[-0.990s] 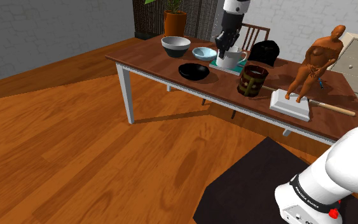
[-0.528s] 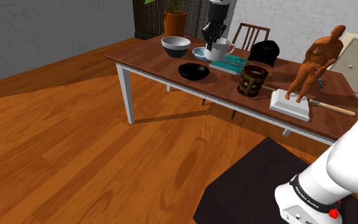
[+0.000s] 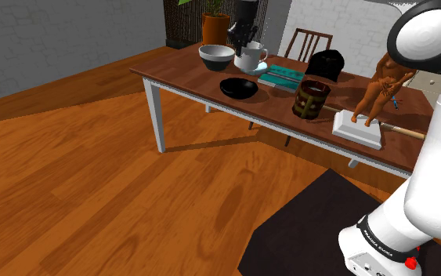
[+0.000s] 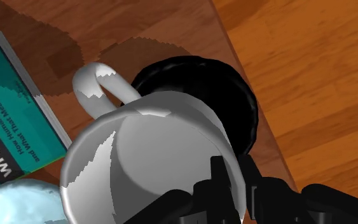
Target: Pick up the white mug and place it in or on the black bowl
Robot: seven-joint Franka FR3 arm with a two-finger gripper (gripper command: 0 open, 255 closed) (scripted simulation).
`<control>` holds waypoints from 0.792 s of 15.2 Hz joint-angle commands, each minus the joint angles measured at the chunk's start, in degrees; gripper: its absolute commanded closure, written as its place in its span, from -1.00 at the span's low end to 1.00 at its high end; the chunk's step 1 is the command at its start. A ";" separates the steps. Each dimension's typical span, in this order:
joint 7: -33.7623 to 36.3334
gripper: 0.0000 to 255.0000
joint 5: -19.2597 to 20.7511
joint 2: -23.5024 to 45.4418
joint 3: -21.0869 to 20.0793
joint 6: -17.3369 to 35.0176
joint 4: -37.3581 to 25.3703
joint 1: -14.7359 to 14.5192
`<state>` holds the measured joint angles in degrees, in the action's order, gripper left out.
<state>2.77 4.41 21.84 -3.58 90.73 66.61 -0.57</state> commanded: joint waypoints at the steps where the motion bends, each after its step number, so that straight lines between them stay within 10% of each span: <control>1: 0.18 1.00 -0.01 -0.40 -0.02 1.70 2.06 0.00; 12: 0.64 1.00 -0.05 -2.16 0.00 11.09 13.22 0.28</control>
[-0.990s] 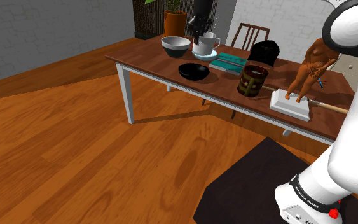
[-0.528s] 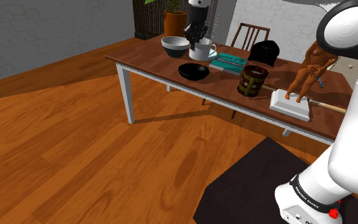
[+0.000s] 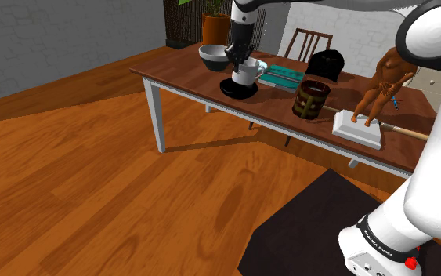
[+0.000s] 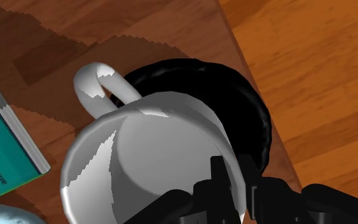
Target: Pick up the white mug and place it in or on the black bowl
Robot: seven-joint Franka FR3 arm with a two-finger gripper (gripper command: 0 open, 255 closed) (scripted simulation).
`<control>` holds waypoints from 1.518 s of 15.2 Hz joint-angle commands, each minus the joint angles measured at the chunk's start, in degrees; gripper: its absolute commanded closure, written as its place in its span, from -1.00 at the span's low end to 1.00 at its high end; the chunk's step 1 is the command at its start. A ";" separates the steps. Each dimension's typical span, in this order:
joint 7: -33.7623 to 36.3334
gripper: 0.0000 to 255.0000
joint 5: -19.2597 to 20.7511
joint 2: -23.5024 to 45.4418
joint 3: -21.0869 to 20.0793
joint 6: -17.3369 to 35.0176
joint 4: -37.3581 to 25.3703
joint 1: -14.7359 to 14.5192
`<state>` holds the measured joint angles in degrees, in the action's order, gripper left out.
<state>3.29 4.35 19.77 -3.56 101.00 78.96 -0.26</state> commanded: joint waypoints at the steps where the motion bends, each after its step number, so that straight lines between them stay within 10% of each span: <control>1: 0.15 1.00 0.02 -0.13 -0.01 1.61 1.70 -0.02; 11: 0.23 1.00 0.04 -0.17 -0.01 3.06 3.19 0.01; 12: 0.23 -1.00 0.04 -0.16 -0.01 3.06 3.19 0.01; 23: 0.09 -1.00 0.02 0.16 -0.12 -4.39 -4.58 -0.32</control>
<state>3.27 4.35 19.89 -3.63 97.13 74.86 -0.47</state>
